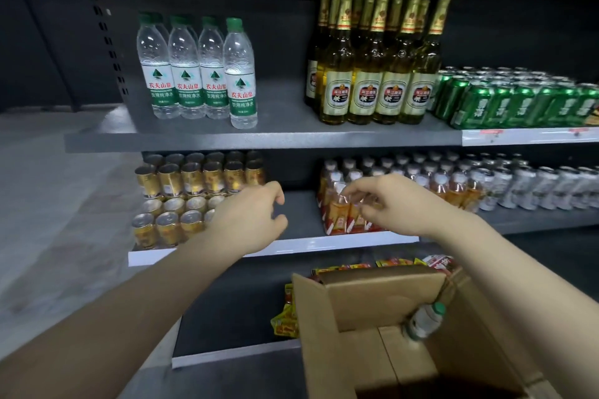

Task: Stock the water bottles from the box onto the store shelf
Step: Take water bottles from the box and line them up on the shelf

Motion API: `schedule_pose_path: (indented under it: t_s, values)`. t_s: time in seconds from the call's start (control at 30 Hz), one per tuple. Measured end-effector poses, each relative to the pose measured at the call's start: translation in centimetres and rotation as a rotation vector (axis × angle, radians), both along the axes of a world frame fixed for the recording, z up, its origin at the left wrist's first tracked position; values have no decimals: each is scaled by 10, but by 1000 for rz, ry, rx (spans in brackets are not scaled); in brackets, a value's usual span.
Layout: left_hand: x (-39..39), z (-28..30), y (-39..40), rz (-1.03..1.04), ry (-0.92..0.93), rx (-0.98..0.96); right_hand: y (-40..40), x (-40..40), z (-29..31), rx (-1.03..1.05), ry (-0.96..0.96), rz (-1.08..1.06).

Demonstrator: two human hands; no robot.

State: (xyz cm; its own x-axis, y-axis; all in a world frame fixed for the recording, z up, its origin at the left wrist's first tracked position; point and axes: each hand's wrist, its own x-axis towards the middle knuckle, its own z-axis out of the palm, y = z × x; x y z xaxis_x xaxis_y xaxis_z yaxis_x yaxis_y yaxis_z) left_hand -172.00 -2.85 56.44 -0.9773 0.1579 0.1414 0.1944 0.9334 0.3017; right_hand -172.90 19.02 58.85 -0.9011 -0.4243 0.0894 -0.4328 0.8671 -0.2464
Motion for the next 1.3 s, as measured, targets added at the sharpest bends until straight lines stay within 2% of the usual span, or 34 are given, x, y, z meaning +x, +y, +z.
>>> schedule_pose_path:
  t_s: [0.77, 1.3]
  values:
    - [1, -36, 184, -3, -86, -2, 182, 0, -38, -12, -54, 26]
    - [-49, -102, 245, -85, -248, 2, 254, -25, -98, -37, -121, -47]
